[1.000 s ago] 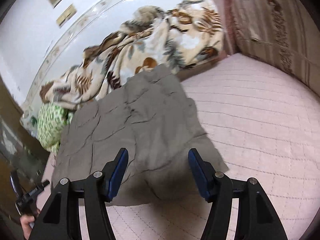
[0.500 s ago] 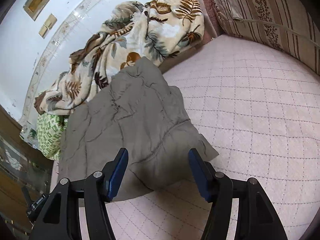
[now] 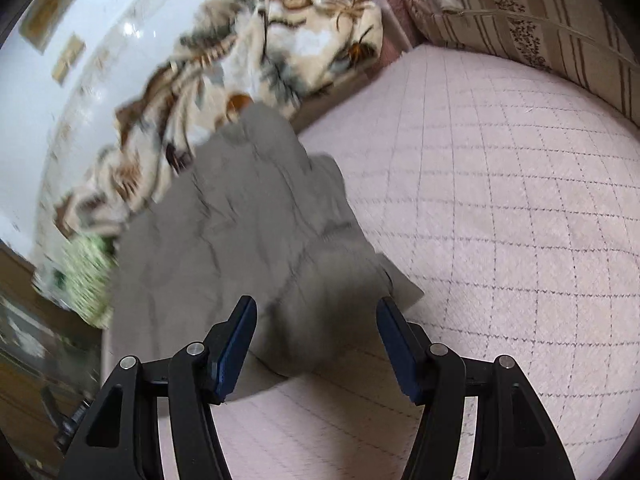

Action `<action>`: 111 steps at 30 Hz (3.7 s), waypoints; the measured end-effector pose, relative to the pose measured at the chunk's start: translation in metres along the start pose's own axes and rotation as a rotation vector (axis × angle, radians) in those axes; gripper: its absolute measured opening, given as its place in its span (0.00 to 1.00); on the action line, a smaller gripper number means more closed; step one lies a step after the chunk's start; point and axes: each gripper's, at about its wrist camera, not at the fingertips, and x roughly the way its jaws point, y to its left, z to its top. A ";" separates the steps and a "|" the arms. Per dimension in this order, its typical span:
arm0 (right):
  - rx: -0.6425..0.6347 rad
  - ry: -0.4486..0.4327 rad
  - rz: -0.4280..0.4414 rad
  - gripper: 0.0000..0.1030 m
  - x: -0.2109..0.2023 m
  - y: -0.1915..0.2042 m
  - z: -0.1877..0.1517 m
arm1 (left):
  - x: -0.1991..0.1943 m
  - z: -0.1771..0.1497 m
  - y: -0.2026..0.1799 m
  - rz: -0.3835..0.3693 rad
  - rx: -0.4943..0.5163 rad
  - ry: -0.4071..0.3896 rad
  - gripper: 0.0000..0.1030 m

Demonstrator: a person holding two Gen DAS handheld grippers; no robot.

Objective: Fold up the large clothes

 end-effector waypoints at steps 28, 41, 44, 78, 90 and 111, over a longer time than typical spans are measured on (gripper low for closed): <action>0.364 0.035 0.162 0.85 0.031 -0.057 -0.010 | 0.038 -0.010 0.009 -0.218 -0.148 0.187 0.87; 0.375 0.008 0.194 0.94 0.058 -0.055 -0.003 | 0.095 0.001 0.008 -0.403 -0.180 0.227 0.93; 0.357 0.019 0.193 0.97 0.066 -0.049 0.001 | 0.101 0.005 0.006 -0.422 -0.175 0.225 0.95; -0.449 -0.274 0.088 0.27 -0.035 0.113 -0.008 | -0.018 0.030 -0.058 -0.275 0.206 -0.097 0.22; -0.448 -0.244 0.153 0.27 -0.111 0.107 -0.040 | -0.083 -0.012 -0.040 -0.303 0.219 -0.098 0.22; 0.022 0.120 0.029 0.50 -0.092 -0.054 -0.100 | -0.043 -0.115 0.034 -0.243 -0.008 0.162 0.81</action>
